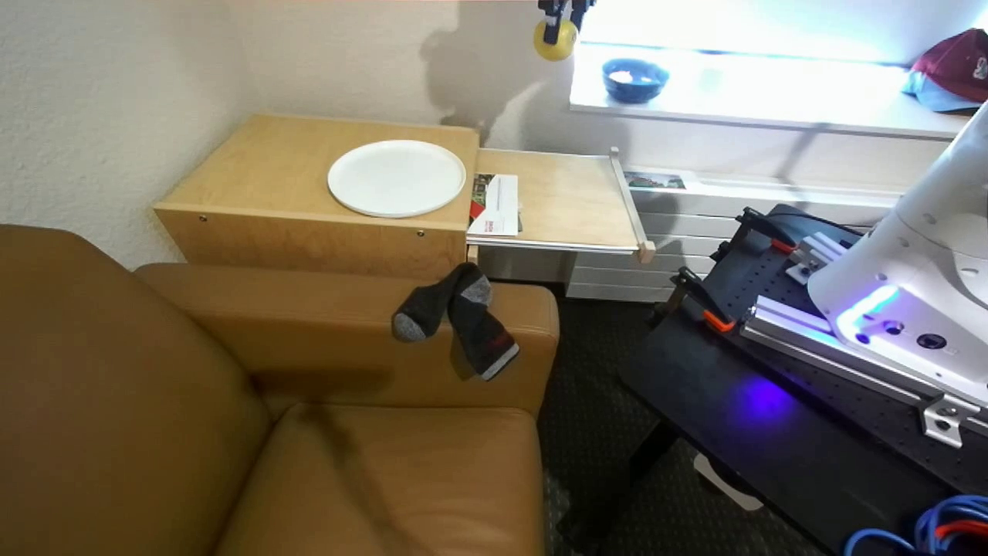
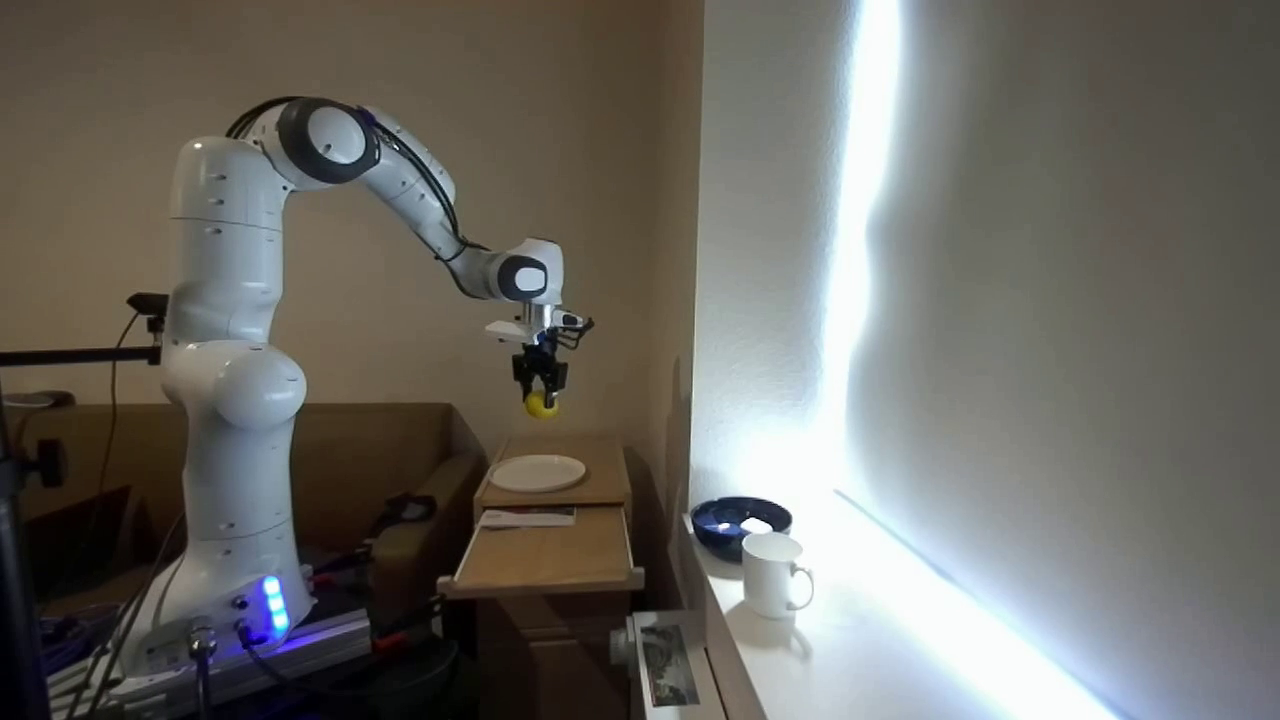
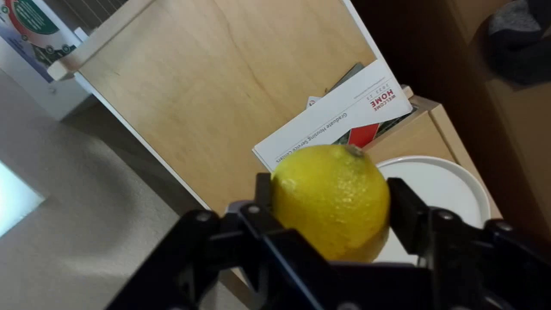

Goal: Take the lemon out of the blue bowl and put it on the plate

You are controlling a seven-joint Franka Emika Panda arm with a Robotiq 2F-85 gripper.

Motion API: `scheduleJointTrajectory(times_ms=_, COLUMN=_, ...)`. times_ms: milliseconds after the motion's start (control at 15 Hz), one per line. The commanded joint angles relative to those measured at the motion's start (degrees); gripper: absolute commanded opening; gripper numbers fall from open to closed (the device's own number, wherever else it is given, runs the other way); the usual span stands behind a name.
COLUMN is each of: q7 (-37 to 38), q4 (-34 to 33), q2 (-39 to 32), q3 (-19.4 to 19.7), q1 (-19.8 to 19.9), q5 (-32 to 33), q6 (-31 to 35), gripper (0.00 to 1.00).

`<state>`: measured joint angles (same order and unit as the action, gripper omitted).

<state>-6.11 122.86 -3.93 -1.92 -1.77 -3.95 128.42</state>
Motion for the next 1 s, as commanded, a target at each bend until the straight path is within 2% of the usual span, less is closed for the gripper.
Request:
scheduleJointTrajectory(times_ms=0, q7=0.06, q4=-0.09, q2=0.00, q3=-0.26, q1=-0.22, q5=0.10, q6=-0.09, gripper=0.42)
scheduleJointTrajectory(times_ms=267, q7=-2.04, q4=-7.10, q2=-9.03, q3=-3.62, q1=-3.21, q5=-0.14, q6=-0.33, gripper=0.42)
scheduleJointTrajectory(times_ms=533, q7=0.28, q4=-17.52, q2=-19.79, q3=-6.37, q1=-7.15, q5=2.34, q6=1.05, gripper=0.42)
scheduleJointTrajectory(times_ms=667, q7=5.50, q4=-21.35, q2=-24.30, q3=-4.19, q1=-10.82, q5=9.89, q6=7.05, gripper=0.42)
scheduleJointTrajectory(times_ms=733, q7=7.39, q4=-23.58, q2=-26.38, q3=-3.25, q1=-11.79, q5=12.16, q6=7.89, gripper=0.42)
scheduleJointTrajectory(times_ms=867, q7=8.44, q4=-25.25, q2=-28.11, q3=-3.41, q1=-11.62, q5=11.93, q6=8.73, gripper=0.42)
scheduleJointTrajectory(times_ms=933, q7=7.61, q4=-22.26, q2=-26.18, q3=-4.25, q1=-11.34, q5=10.99, q6=8.28, gripper=0.67)
